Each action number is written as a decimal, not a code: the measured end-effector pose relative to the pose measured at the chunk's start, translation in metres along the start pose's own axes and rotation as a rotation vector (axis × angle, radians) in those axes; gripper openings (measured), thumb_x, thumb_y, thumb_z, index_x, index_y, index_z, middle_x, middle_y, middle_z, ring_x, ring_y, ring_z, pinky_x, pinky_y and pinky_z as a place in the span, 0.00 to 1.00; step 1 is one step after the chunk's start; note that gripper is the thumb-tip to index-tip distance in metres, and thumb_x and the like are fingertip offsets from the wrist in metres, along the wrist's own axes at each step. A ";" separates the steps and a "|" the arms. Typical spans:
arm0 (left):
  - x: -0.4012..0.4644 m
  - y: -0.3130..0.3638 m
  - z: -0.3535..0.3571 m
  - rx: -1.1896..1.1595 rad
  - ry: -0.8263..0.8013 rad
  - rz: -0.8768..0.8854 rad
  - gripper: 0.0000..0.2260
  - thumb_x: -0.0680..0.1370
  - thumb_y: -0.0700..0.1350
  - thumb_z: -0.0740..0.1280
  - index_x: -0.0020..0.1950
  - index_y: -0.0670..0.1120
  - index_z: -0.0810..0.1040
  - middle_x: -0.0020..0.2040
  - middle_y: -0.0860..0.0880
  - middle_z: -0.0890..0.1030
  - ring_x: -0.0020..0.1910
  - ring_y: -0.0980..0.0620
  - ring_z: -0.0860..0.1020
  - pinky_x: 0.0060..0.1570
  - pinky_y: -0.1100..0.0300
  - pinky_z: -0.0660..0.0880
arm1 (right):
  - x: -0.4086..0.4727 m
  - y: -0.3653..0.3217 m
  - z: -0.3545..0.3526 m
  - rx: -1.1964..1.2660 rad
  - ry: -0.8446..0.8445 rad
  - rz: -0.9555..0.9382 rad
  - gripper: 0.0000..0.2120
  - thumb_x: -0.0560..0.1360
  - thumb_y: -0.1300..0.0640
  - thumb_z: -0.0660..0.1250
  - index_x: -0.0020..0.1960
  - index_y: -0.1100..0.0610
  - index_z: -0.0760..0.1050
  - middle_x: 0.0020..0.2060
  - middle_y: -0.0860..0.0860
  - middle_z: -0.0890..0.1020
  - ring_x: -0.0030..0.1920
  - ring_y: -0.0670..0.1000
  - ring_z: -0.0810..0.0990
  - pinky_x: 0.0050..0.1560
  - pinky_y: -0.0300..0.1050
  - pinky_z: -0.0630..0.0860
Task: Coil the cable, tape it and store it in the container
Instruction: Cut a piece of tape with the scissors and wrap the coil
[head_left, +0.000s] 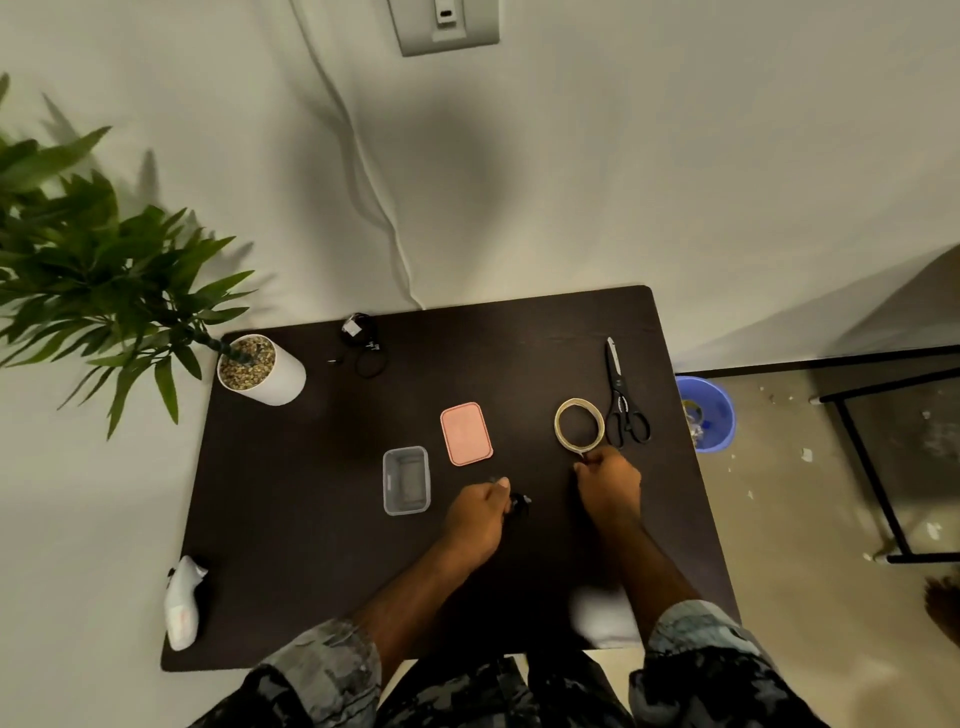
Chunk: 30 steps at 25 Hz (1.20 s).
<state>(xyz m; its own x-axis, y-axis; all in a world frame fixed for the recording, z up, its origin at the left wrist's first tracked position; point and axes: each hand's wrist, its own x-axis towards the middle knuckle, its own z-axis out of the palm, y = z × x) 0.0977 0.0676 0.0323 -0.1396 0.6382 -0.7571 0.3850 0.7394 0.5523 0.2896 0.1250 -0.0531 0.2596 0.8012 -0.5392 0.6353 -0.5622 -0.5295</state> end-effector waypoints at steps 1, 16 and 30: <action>0.001 -0.003 -0.002 0.021 0.008 0.014 0.21 0.85 0.57 0.55 0.38 0.49 0.76 0.34 0.50 0.74 0.36 0.50 0.72 0.44 0.53 0.69 | 0.005 -0.001 0.003 -0.032 0.015 0.003 0.10 0.79 0.55 0.73 0.57 0.58 0.81 0.54 0.57 0.85 0.56 0.59 0.84 0.53 0.48 0.77; 0.012 0.002 -0.014 -0.114 0.161 0.074 0.19 0.84 0.56 0.59 0.42 0.49 0.82 0.34 0.50 0.84 0.39 0.51 0.81 0.52 0.47 0.78 | -0.013 -0.018 -0.007 -0.009 0.159 -0.279 0.03 0.77 0.58 0.70 0.47 0.56 0.76 0.48 0.53 0.77 0.49 0.53 0.76 0.49 0.47 0.74; 0.014 -0.007 0.019 0.296 0.405 0.379 0.21 0.80 0.64 0.53 0.40 0.54 0.77 0.40 0.53 0.80 0.45 0.50 0.77 0.55 0.45 0.71 | -0.064 -0.045 -0.045 0.200 -0.093 -0.291 0.08 0.79 0.57 0.72 0.41 0.56 0.79 0.36 0.49 0.85 0.33 0.41 0.83 0.34 0.35 0.78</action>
<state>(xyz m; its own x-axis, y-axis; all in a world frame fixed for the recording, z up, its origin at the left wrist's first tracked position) 0.1104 0.0679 0.0111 -0.2565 0.9177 -0.3034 0.7037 0.3925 0.5922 0.2772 0.1077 0.0347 0.0160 0.9166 -0.3995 0.5153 -0.3499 -0.7823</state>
